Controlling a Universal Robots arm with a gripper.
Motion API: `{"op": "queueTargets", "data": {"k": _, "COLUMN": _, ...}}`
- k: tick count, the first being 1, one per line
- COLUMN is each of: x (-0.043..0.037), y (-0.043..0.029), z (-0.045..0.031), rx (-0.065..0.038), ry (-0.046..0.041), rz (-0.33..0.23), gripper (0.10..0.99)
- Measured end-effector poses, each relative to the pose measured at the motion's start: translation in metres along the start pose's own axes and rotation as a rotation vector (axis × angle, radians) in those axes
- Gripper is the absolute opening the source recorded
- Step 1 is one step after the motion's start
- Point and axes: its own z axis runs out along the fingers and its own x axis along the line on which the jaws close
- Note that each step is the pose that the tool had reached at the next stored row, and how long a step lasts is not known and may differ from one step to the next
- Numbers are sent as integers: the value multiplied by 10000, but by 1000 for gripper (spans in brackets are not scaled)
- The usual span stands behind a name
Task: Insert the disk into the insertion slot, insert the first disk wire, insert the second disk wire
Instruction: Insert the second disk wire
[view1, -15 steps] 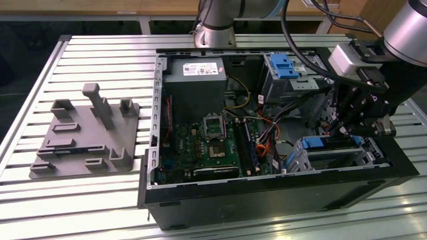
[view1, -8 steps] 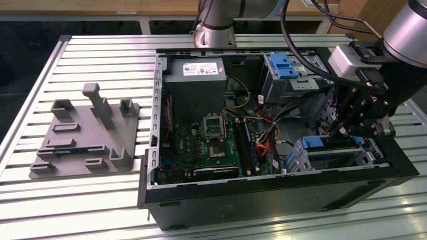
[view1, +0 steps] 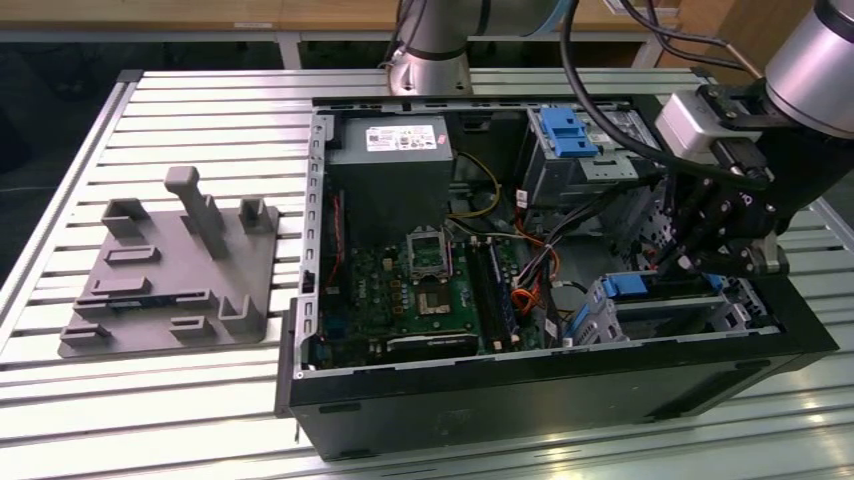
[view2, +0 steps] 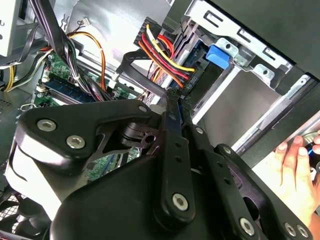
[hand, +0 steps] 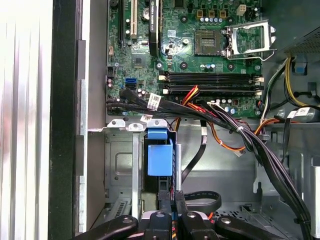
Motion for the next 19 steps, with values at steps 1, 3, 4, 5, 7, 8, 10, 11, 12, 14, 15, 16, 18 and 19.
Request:
{"op": "queueTargets", "data": {"k": 1, "x": 0, "y": 0, "z": 2, "rx": 0, "ry": 0, "rz": 1, "gripper": 149}}
{"op": "queueTargets", "data": {"k": 3, "x": 0, "y": 0, "z": 5, "rx": 0, "ry": -1, "rz": 0, "gripper": 149}}
{"op": "queueTargets", "data": {"k": 4, "x": 1, "y": -2, "z": 21, "rx": 0, "ry": 1, "rz": 0, "gripper": 149}}
{"op": "queueTargets", "data": {"k": 5, "x": 1, "y": -4, "z": 22, "rx": 0, "ry": 2, "rz": 1, "gripper": 149}}
{"op": "queueTargets", "data": {"k": 7, "x": 1, "y": -4, "z": 21, "rx": 0, "ry": 2, "rz": 1, "gripper": 149}}
{"op": "queueTargets", "data": {"k": 8, "x": 1, "y": -4, "z": 20, "rx": 0, "ry": 1, "rz": 0, "gripper": 149}}
{"op": "queueTargets", "data": {"k": 10, "x": 1, "y": -4, "z": 16, "rx": 0, "ry": 1, "rz": 0, "gripper": 149}}
{"op": "queueTargets", "data": {"k": 11, "x": 0, "y": -4, "z": 14, "rx": 0, "ry": 1, "rz": -1, "gripper": 149}}
{"op": "queueTargets", "data": {"k": 12, "x": 0, "y": -3, "z": 13, "rx": 0, "ry": 1, "rz": -1, "gripper": 149}}
{"op": "queueTargets", "data": {"k": 14, "x": 1, "y": 0, "z": 13, "rx": 0, "ry": 2, "rz": -6, "gripper": 149}}
{"op": "queueTargets", "data": {"k": 15, "x": 1, "y": 1, "z": 13, "rx": 0, "ry": 2, "rz": -15, "gripper": 149}}
{"op": "queueTargets", "data": {"k": 16, "x": 1, "y": 2, "z": 13, "rx": -1, "ry": 3, "rz": -33, "gripper": 149}}
{"op": "queueTargets", "data": {"k": 18, "x": 3, "y": 3, "z": 12, "rx": -3, "ry": 7, "rz": -115, "gripper": 149}}
{"op": "queueTargets", "data": {"k": 19, "x": 4, "y": 3, "z": 13, "rx": -4, "ry": 7, "rz": -178, "gripper": 149}}
